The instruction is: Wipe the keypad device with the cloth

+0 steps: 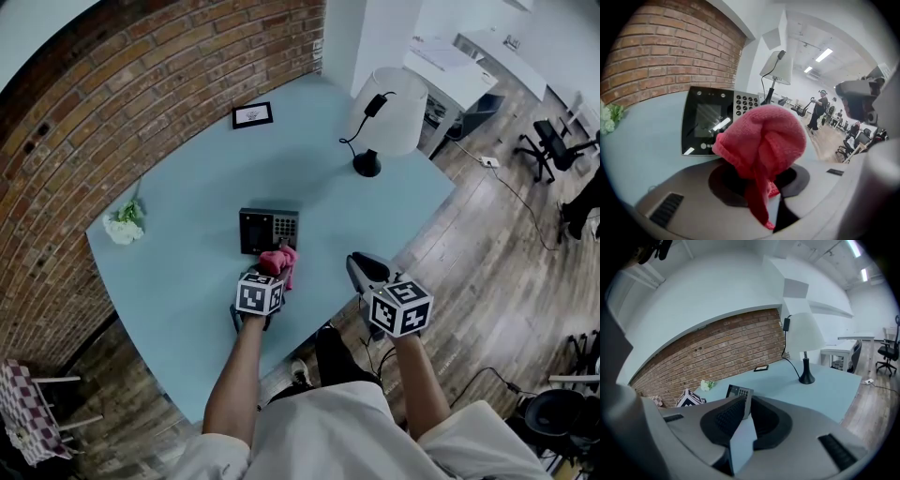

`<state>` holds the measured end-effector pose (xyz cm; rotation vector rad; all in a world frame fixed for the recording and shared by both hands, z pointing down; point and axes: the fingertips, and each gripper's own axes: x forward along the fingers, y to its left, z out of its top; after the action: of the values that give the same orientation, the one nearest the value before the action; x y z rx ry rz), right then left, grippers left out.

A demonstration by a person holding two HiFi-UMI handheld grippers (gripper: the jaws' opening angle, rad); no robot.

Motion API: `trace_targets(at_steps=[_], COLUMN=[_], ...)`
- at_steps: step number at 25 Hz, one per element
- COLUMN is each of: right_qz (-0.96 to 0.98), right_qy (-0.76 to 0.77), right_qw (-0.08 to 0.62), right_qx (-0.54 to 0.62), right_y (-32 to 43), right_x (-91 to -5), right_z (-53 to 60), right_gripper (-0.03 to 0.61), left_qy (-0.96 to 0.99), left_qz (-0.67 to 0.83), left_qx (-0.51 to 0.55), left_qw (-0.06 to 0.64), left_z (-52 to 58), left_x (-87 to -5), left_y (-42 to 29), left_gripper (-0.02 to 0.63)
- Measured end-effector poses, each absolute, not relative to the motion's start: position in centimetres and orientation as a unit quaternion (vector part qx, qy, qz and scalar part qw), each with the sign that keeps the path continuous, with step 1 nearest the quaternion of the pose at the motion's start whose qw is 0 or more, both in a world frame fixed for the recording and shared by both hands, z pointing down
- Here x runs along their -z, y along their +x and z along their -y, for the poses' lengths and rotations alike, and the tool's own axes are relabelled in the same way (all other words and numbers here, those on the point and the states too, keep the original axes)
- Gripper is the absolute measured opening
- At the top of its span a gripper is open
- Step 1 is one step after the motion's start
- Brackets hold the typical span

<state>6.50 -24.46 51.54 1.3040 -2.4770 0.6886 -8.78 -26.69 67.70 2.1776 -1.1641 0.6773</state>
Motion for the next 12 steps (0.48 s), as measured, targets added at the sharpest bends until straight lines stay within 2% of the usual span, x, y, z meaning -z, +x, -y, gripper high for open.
trace_targets(at_steps=[5,12], right_qz=[0.852,0.85], right_qy=[0.457,0.47], right_qw=[0.125,0.121], right_qx=[-0.224,-0.203], right_y=[6.5,6.2], right_x=[-50.4,-48.3], right_z=[23.2,20.0], right_gripper=[0.065,0.064], left_qy=[0.821,0.84], left_qz=[0.442,0.446], left_qx=[-0.233,-0.218], left_qw=[0.275,0.217], left_z=[25.3,22.5], left_x=[-66.2,-62.1], left_y=[-9.8,-10.7], left_gripper=[0.152,0.151])
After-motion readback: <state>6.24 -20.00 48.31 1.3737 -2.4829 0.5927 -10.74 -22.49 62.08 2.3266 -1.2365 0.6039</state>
